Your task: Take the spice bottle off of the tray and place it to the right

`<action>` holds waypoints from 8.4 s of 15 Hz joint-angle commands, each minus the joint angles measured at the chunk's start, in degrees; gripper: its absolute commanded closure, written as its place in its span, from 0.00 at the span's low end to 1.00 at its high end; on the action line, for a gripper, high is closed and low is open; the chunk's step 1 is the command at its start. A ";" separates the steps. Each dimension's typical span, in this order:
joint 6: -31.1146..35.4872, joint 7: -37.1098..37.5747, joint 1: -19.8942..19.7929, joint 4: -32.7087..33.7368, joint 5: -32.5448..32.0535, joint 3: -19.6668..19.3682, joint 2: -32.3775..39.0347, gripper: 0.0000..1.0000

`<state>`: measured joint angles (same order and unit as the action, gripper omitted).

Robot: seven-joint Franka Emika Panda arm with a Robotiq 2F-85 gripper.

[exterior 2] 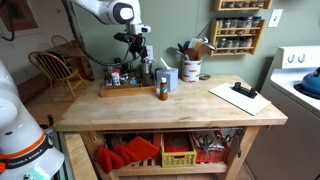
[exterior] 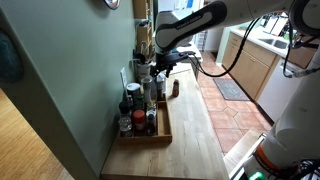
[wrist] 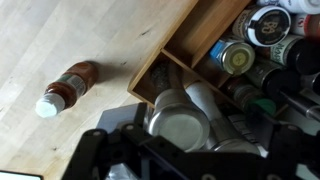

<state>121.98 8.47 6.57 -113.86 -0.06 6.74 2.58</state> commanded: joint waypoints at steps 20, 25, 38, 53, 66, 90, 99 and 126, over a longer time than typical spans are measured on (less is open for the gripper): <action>2.33 -4.06 0.12 4.49 -4.42 -0.76 7.59 0.00; 2.53 -5.03 0.08 4.77 -3.96 -0.73 8.54 0.00; 1.18 -7.16 -0.94 4.28 -2.07 -1.36 6.75 0.61; -21.10 -2.88 -5.96 13.57 5.36 -6.17 -1.12 0.61; -21.21 19.51 -9.32 28.83 6.31 -10.58 6.72 0.61; -7.70 33.09 -11.01 34.29 6.29 -15.22 25.94 0.61; -4.20 33.60 -10.51 32.33 6.57 -15.18 28.00 0.61; -7.98 -3.97 -9.75 19.68 1.97 -11.45 11.28 0.00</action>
<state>115.00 10.54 -3.36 -87.32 4.27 -5.95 20.27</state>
